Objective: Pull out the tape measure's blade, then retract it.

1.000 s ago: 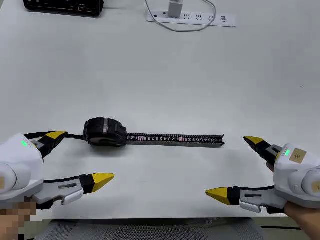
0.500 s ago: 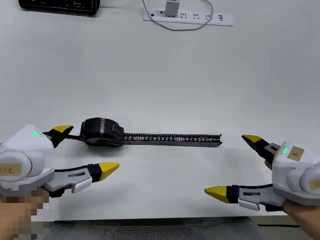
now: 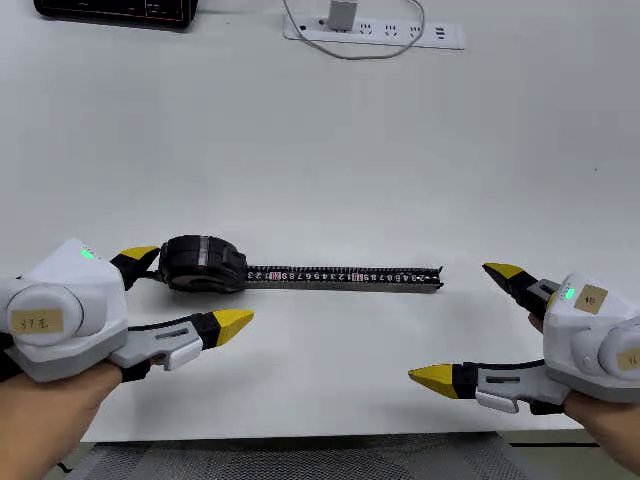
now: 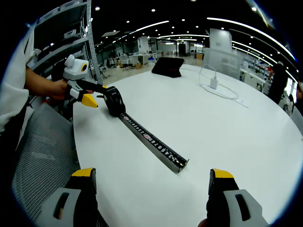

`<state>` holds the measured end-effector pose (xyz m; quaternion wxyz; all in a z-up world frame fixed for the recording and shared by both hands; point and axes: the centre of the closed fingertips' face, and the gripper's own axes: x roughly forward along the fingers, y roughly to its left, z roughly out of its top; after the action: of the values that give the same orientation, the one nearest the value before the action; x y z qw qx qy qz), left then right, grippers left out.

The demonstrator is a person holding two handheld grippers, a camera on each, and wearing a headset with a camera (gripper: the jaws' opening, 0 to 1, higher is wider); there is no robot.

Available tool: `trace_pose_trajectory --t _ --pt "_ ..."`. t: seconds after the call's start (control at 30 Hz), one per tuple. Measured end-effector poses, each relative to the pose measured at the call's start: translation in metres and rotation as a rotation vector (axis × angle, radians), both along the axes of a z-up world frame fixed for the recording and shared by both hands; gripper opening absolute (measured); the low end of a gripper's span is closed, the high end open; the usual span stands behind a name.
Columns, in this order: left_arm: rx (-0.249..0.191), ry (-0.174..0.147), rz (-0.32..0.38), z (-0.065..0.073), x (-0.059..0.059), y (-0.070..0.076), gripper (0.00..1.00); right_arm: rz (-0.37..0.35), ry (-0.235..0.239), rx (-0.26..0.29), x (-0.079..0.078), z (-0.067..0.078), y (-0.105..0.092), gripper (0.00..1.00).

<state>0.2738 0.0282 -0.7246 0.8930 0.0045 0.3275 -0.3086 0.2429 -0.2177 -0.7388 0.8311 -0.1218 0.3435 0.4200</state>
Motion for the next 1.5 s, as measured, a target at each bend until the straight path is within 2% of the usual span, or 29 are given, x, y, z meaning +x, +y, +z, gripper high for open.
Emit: trace_pose_trajectory --t 0.2,0.3,0.47,0.57,0.73,0.8,0.9,1.03,1.13,1.23,1.5 --pt "-0.003 0.001 0.024 0.0 0.001 0.0 0.81 0.003 -0.001 0.0 0.001 -0.001 0.0 0.98" --pt "-0.023 0.004 0.058 0.001 0.003 0.0 0.82 0.007 0.0 -0.003 0.002 -0.001 0.0 0.97" --pt "-0.004 -0.008 0.091 -0.002 0.005 -0.002 0.82 0.017 0.005 -0.009 0.006 -0.001 -0.001 0.93" --pt "-0.019 0.0 0.144 -0.002 0.01 -0.001 0.82 0.023 0.002 -0.01 0.01 0.0 -0.001 0.92" --pt "0.002 0.006 0.189 -0.007 0.014 -0.001 0.81 0.032 -0.002 -0.016 0.015 0.001 -0.001 0.91" --pt "-0.009 0.013 0.216 -0.008 0.015 -0.001 0.81 0.033 -0.002 -0.017 0.017 0.001 -0.002 0.9" --pt "-0.02 0.018 0.257 -0.008 0.018 0.0 0.8 0.035 -0.005 -0.017 0.02 0.002 -0.003 0.9" --pt "-0.001 0.017 0.281 -0.009 0.019 0.001 0.77 0.038 -0.008 -0.02 0.024 0.002 -0.003 0.89" --pt "-0.007 0.031 0.315 -0.011 0.02 0.002 0.75 0.04 -0.01 -0.023 0.026 0.002 -0.003 0.88" --pt "0.011 0.027 0.327 -0.012 0.021 0.003 0.74 0.043 -0.009 -0.022 0.028 0.002 -0.003 0.87" --pt "0.011 0.042 0.373 -0.017 0.026 0.008 0.68 0.054 -0.012 -0.031 0.032 0.003 -0.003 0.84"
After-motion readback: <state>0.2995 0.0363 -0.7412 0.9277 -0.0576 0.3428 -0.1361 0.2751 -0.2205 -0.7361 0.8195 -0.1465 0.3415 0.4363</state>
